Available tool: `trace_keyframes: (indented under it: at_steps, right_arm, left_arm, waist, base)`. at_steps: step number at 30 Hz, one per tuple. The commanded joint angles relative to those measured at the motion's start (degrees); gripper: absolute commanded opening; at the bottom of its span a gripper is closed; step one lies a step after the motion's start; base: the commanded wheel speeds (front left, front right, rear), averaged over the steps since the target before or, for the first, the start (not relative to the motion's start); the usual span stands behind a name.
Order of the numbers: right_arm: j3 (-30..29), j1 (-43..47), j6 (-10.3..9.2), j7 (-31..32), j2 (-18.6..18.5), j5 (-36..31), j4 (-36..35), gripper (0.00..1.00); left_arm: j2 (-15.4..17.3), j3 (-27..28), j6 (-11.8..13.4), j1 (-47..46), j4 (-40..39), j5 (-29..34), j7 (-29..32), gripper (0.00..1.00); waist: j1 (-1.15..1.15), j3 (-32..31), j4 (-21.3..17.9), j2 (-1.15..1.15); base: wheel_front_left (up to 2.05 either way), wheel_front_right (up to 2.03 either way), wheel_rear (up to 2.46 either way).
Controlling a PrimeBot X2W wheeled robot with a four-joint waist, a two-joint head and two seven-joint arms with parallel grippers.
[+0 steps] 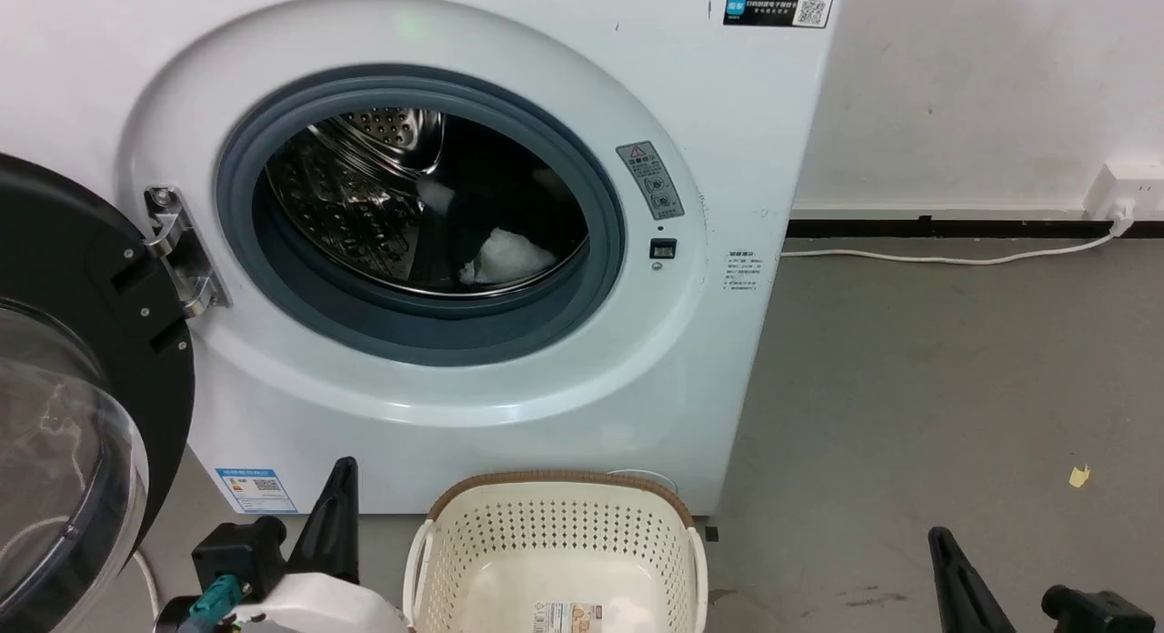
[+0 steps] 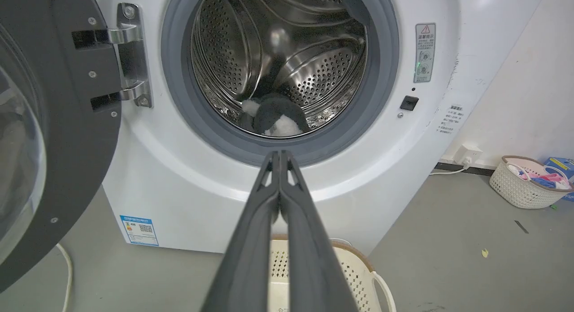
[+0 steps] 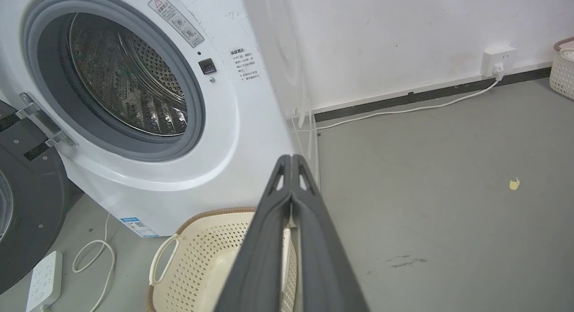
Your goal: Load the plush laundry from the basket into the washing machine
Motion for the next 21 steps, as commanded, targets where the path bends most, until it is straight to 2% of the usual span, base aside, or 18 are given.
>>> trace_keyframes:
  at_steps: [1,21]
  right_arm:
    - [0.1,-1.1,-0.01,0.3,0.0,-0.8,-0.5,0.0]
    - [0.4,-2.5,-0.01,2.1,0.0,-4.2,-1.8,0.0]
  left_arm:
    - [-0.5,0.7,-0.5,0.2,-0.5,1.2,0.5,0.0]
    - [-3.1,3.7,-2.2,0.4,-1.8,6.6,2.8,0.0]
  waist:
    - [0.0,0.1,-0.1,0.0]
    - [0.0,0.7,-1.2,0.0]
  base:
    - [0.0,0.0,0.0]
    - [0.0,0.0,0.0]
